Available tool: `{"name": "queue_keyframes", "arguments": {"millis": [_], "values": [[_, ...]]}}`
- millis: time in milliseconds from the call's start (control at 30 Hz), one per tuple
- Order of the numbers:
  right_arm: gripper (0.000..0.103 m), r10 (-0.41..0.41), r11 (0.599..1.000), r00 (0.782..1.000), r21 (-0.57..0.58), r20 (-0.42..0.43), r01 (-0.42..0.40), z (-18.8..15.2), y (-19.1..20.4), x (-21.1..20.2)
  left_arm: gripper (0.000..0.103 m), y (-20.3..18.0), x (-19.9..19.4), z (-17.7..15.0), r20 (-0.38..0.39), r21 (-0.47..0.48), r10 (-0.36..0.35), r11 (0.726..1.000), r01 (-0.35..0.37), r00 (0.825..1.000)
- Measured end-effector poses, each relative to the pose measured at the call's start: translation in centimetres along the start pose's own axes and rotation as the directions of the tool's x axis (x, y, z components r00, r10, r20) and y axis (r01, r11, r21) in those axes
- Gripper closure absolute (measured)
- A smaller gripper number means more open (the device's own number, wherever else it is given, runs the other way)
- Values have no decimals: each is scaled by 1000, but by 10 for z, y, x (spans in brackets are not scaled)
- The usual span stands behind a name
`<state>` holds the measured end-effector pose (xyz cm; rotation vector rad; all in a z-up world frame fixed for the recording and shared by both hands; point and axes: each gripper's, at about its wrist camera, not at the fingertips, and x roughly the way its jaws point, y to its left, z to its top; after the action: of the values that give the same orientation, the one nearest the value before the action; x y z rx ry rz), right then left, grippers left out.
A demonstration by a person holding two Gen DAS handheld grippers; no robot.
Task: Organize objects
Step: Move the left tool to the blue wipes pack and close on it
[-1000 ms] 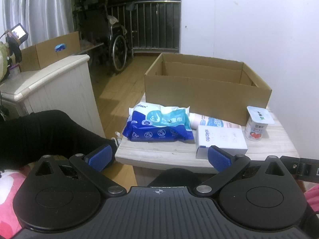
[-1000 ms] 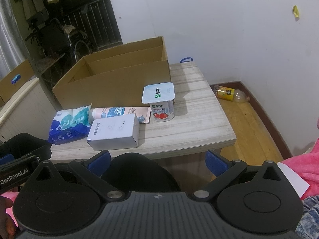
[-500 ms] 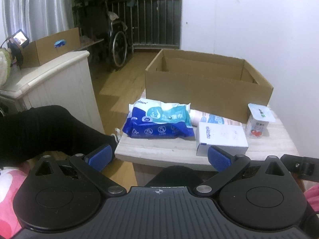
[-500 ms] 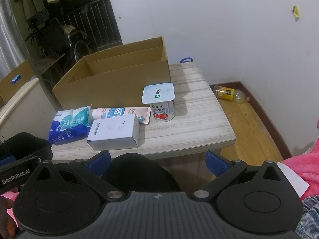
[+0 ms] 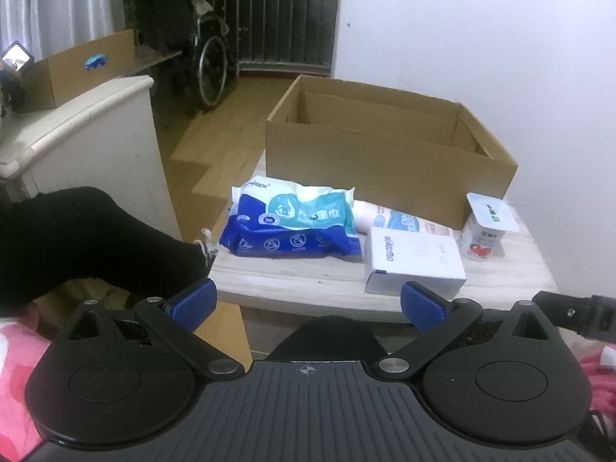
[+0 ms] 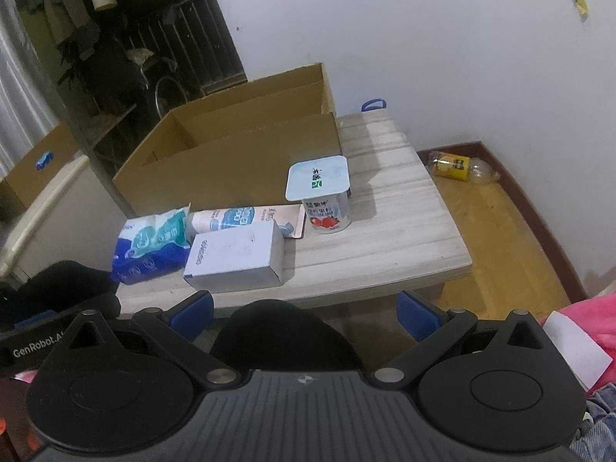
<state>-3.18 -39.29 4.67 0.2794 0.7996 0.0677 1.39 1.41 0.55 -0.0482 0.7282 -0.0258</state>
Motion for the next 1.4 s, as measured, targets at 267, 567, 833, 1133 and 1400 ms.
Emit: {"name": "queue_keyframes", "arguments": {"millis": [267, 567, 833, 1133, 1400], "values": [[0, 17, 1000, 1000, -12, -5, -17, 9, 4, 3, 1, -9, 4, 14, -1, 63, -20, 998, 20, 1000], [0, 42, 999, 999, 6, -3, -42, 29, 6, 13, 6, -12, 18, 33, -31, 102, -45, 994, 48, 998], [1, 68, 997, 997, 32, -35, -67, 41, 8, 36, 9, -8, 38, 43, -79, 97, -82, 991, 89, 994], [8, 101, 991, 991, 99, -84, -93, 47, -6, 63, 21, -2, 63, 46, -146, 40, -170, 983, 178, 975], [21, 167, 977, 974, 163, -154, -141, 49, -16, 85, 22, -1, 84, 45, -201, 83, -220, 967, 240, 955]]}}
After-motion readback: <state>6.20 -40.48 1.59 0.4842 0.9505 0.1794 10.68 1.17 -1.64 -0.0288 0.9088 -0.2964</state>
